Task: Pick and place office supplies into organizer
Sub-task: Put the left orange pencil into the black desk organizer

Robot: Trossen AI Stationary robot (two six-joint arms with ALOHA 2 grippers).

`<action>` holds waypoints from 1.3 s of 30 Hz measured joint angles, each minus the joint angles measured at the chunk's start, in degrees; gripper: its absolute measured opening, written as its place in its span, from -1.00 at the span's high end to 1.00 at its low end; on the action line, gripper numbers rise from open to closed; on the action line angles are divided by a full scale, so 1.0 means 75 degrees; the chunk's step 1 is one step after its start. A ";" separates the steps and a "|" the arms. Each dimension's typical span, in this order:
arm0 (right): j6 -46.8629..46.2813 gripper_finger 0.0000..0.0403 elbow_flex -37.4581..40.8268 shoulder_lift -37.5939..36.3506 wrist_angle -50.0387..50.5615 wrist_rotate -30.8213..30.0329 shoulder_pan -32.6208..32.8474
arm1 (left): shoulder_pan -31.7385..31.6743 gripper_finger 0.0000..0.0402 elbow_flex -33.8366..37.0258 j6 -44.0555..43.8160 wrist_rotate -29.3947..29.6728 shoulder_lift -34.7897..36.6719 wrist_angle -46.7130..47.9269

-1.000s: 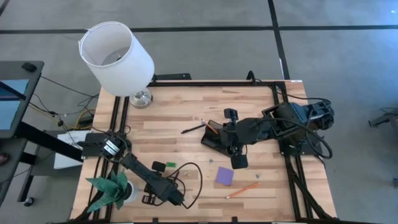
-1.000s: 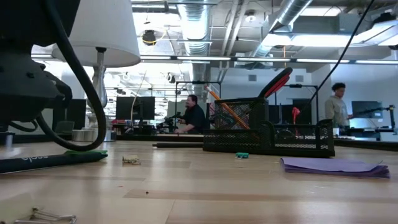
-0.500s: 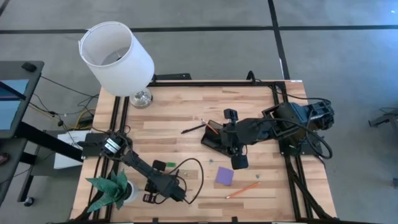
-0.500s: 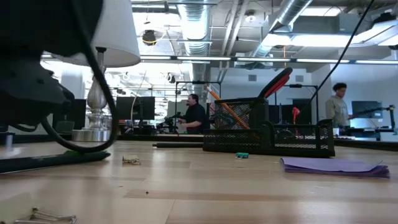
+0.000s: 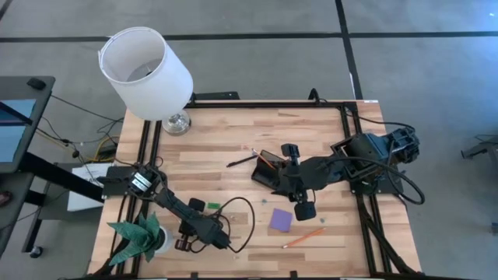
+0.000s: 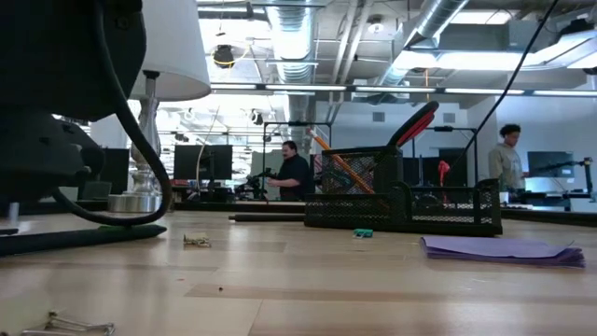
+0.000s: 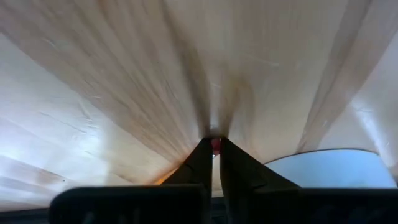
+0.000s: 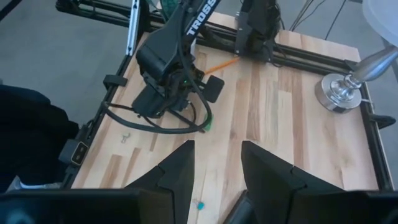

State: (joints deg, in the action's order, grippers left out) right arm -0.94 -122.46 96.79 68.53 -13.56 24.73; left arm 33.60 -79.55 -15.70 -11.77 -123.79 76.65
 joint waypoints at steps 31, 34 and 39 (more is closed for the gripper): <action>-0.0668 0.36 -0.0003 -0.0703 0.0989 -0.2430 0.0420 | -0.1130 1.00 -0.4253 0.1246 0.5445 0.0575 0.1623; -0.0931 0.36 -0.0003 -0.1001 0.1046 -0.2584 0.0703 | -0.1130 1.00 -0.4733 0.1243 0.6359 0.1058 0.1240; -0.1035 0.36 -0.0006 -0.1401 0.1032 -0.2667 0.1219 | -0.1133 1.00 -0.4906 0.2033 0.7397 0.1974 -0.1035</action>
State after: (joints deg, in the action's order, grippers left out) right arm -8.70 -122.50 86.29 76.27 -33.56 33.87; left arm 25.10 -116.35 -0.45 43.71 -108.98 68.89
